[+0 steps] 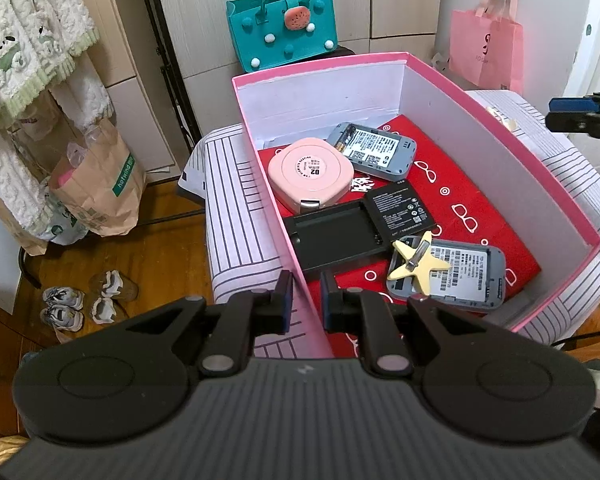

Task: Organize rigid objects
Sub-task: 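Move the right gripper back to the silver keys and grasp them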

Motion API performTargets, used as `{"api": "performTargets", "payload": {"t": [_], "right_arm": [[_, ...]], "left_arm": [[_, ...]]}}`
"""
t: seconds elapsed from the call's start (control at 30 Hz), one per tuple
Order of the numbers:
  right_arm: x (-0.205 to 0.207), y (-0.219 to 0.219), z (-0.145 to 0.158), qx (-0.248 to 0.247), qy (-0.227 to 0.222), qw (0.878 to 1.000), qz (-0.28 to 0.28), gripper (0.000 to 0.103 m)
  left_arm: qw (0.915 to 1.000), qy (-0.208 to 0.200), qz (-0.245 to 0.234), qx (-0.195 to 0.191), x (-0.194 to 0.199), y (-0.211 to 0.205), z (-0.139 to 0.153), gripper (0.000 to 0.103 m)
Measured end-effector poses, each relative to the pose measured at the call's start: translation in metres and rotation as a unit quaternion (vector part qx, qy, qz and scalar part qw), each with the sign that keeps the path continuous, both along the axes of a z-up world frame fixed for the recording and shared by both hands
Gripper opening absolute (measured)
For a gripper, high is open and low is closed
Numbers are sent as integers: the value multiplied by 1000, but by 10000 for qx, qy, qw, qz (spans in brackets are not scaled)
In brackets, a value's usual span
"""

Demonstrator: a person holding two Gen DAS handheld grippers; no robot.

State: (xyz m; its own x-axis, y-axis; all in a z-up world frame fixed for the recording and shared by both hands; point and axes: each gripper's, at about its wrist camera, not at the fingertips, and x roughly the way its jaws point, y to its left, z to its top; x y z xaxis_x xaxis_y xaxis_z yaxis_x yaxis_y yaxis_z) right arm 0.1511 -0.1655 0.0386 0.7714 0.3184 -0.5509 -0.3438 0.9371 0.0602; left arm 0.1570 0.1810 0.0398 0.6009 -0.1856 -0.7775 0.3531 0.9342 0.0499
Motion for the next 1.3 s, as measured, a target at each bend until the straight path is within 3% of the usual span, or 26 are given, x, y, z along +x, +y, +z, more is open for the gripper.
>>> {"api": "performTargets", "payload": {"t": [0.07, 0.2, 0.4, 0.5, 0.53, 0.63, 0.77, 0.8, 0.83, 0.9, 1.17, 1.3], "right_arm": [[7, -9, -12, -171, 159, 9996, -144, 56], [19, -23, -31, 171, 517, 9984, -171, 56], [36, -12, -53, 425, 839, 9954, 170, 40], [48, -1, -69, 649, 1215, 9897, 389, 35], [53, 0, -74, 811, 1450, 9854, 357, 30], [64, 4, -86, 1049, 1856, 9768, 200, 30], [72, 10, -90, 1139, 1803, 9770, 77, 27], [72, 12, -90, 1076, 1768, 9783, 47, 24], [72, 15, -90, 914, 1720, 9808, 29, 9], [69, 18, -88, 741, 1597, 9844, 21, 4], [54, 4, -57, 1071, 1374, 9847, 55, 2], [49, 12, -47, 649, 1268, 9895, 247, 2]], "left_arm": [[10000, 0, 9, -14, 0, 0, 0, 13], [10000, 17, 19, -25, 0, -1, 1, 13], [10000, 18, 23, -25, 0, -2, 1, 13], [10000, 23, 28, -31, 0, -1, 1, 13], [10000, 29, 40, -34, 0, -2, 1, 13], [10000, 22, 43, 13, 0, -3, 1, 13], [10000, 27, 43, 4, 0, -4, 1, 13], [10000, 25, 41, 4, 0, -4, 1, 13], [10000, 25, 39, 6, 0, -4, 1, 13], [10000, 38, 39, -13, 0, -4, 1, 13], [10000, 46, 9, -3, 1, -4, 0, 13], [10000, 50, -3, -41, 1, -3, 0, 13]]}}
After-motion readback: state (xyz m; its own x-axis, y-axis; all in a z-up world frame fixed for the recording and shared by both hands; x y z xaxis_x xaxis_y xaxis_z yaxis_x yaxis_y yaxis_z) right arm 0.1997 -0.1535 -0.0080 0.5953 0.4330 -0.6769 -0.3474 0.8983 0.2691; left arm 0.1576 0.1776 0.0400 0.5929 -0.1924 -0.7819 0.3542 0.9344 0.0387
